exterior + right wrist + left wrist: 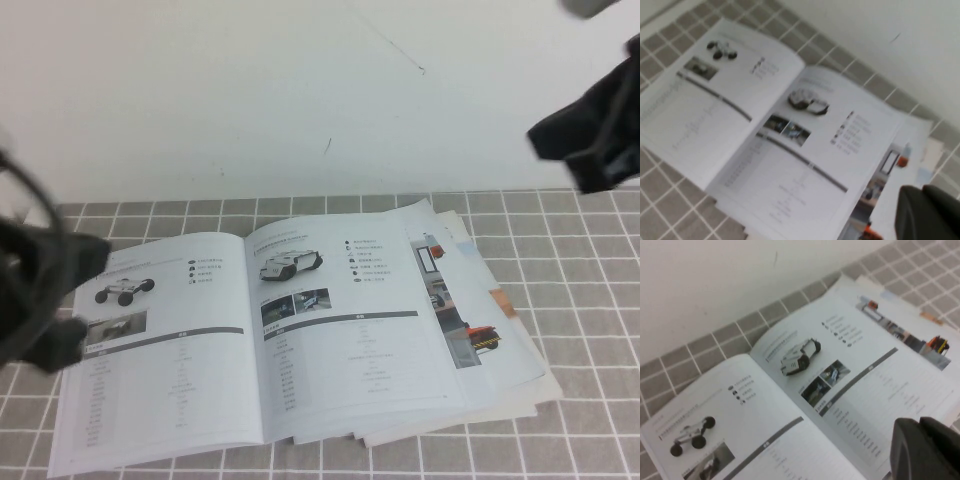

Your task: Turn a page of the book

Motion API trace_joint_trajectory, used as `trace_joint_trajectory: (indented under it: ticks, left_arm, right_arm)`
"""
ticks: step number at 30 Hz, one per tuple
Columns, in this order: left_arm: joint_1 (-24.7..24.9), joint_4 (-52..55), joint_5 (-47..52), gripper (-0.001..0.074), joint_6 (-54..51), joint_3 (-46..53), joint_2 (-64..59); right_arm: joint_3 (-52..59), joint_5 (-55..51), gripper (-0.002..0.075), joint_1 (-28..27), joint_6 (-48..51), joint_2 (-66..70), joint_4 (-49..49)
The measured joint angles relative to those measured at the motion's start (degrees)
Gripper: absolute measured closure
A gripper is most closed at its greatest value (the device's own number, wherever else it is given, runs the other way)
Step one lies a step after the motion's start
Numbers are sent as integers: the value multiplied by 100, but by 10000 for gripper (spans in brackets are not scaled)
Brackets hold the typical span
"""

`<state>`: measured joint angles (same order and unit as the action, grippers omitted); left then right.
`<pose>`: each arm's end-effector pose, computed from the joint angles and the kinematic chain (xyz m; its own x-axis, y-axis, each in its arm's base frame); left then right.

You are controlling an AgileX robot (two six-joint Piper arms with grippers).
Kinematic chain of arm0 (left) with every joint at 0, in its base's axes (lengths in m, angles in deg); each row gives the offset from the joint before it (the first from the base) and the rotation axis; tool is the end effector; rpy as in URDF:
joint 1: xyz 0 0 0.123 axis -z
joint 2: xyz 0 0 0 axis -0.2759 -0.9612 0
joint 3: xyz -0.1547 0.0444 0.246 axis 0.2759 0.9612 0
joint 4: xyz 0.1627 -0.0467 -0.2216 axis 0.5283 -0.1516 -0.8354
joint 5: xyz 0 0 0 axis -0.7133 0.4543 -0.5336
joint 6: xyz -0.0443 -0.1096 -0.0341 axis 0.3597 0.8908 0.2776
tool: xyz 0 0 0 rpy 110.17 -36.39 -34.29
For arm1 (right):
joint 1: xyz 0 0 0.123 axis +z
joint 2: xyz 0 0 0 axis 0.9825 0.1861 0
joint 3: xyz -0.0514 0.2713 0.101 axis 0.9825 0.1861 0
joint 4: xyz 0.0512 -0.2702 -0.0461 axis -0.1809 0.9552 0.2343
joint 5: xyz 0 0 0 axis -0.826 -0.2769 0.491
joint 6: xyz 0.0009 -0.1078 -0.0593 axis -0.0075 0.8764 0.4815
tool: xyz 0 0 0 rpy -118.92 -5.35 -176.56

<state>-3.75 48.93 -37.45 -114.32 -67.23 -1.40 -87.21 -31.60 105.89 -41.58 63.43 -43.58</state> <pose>0.2050 -0.0834 0.3782 -0.4181 0.2252 -0.8800 0.5257 0.8501 -0.0322 0.2870 0.1678 0.4083 -0.4307 -0.4405 -0.7877 -0.6648 0.7451 -0.0532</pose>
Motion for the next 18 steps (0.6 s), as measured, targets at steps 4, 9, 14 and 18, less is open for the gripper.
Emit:
trace_joint_trajectory:
  ticks: [4, 9, 14, 18]
  left_arm:
    - [0, 223, 0, 738, 440, 500, 1789]
    - [0, 1226, 403, 738, 1542, 943, 4007]
    - [0, 2327, 1091, 738, 2676, 1197, 5172]
    - [0, 2257, 1493, 738, 2792, 1275, 5148]
  right_arm:
    - [173, 209, 728, 0, -250, -1075, 271]
    - [1053, 659, 728, 0, -296, -2373, 336]
    - [2657, 1494, 728, 0, -495, -3728, 403]
    - [3825, 2177, 728, 0, -545, -4376, 391]
